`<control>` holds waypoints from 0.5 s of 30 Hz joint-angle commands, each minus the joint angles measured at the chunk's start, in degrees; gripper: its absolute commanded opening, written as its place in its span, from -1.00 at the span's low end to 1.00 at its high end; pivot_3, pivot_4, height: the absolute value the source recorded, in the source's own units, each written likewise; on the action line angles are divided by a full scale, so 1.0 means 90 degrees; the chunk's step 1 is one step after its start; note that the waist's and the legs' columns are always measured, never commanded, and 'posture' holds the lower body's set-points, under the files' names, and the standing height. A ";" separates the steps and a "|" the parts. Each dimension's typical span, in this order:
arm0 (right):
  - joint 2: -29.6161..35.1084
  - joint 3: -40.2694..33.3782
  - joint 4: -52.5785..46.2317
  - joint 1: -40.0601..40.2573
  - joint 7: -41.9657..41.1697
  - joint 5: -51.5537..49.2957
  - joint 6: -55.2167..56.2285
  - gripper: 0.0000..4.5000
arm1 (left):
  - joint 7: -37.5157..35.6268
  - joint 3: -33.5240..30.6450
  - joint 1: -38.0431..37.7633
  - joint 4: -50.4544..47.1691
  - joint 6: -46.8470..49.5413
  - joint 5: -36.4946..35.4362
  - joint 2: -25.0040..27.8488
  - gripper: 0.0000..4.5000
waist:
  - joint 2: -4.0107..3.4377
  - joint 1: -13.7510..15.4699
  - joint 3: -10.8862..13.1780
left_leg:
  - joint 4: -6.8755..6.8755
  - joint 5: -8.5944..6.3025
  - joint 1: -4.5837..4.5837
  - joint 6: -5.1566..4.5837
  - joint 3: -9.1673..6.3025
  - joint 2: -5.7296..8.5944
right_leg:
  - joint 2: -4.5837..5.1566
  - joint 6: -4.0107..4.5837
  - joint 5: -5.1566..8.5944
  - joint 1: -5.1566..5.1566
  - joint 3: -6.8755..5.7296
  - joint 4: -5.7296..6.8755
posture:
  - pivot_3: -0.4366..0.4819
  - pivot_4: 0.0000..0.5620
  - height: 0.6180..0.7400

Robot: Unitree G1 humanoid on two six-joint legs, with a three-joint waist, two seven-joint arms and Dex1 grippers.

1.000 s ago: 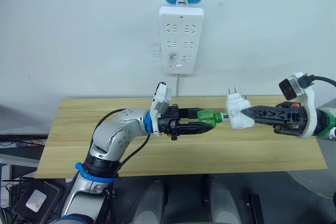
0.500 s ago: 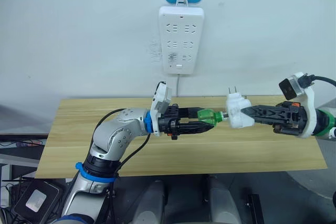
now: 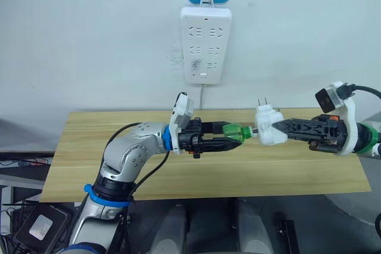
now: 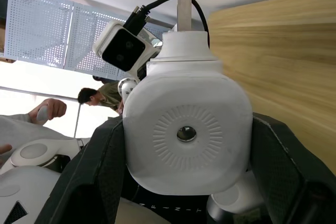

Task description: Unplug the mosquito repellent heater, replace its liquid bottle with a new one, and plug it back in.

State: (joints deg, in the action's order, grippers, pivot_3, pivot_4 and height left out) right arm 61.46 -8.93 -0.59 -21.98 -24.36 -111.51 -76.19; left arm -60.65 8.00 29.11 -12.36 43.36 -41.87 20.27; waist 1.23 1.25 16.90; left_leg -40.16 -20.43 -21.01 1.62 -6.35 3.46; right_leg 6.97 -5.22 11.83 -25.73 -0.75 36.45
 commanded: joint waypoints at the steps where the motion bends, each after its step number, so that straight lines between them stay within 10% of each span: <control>1: 0.0042 -0.0042 0.0073 -0.0172 0.0037 -0.0166 -0.0063 0.32 | -0.0128 0.0010 0.0151 -0.0218 -0.0090 -0.0173 -0.0049 0.00 | 0.0000 0.0000 0.0001 | 0.0000 0.0000 0.0000 0.0000 0.0000 0.0000 | 0.0000 0.0000 0.0000 0.0000 0.0000 -0.0001 | 0.00 0.16 1.00; 15: 0.0110 -0.0019 0.0125 -0.0297 -0.0156 -0.0166 -0.0315 0.32 | -0.0105 -0.0003 0.0247 -0.0013 -0.0250 -0.0071 -0.0063 0.00 | 0.0000 0.0001 0.0003 | 0.0011 -0.0001 -0.0006 -0.0002 -0.0001 -0.0001 | -0.0001 -0.0008 -0.0005 0.0001 -0.0005 -0.0028 | 0.00 0.16 1.00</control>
State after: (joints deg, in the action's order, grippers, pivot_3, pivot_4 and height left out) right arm 62.13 -8.84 2.37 -24.31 -24.88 -111.54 -79.06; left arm -60.93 8.03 30.54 -11.17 42.02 -41.69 20.07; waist 1.23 1.26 16.93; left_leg -40.06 -20.44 -21.07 1.60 -6.36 3.45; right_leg 6.96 -5.30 11.78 -25.72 -0.79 36.18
